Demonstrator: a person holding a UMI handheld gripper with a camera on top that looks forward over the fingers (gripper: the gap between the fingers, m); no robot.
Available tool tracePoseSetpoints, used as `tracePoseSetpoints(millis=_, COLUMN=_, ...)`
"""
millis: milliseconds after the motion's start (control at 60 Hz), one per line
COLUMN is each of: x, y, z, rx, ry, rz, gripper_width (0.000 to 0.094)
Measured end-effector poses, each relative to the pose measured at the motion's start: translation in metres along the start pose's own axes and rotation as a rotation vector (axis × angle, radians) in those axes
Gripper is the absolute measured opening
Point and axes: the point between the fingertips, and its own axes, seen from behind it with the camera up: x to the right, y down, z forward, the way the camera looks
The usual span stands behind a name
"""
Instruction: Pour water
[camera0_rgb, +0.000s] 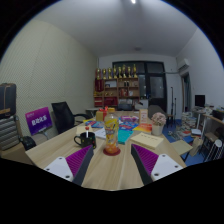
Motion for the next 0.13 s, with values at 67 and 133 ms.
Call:
tracePoseSetpoints(millis=67, x=-0.002, y=0.007, z=-0.029, rx=-0.003, ry=0.0, rz=0.004, gripper_width=0.0838)
tracePoseSetpoints(millis=133, x=-0.003, y=0.014, z=-0.058, rx=-0.003, ry=-0.009, rz=0.017, gripper_width=0.0839)
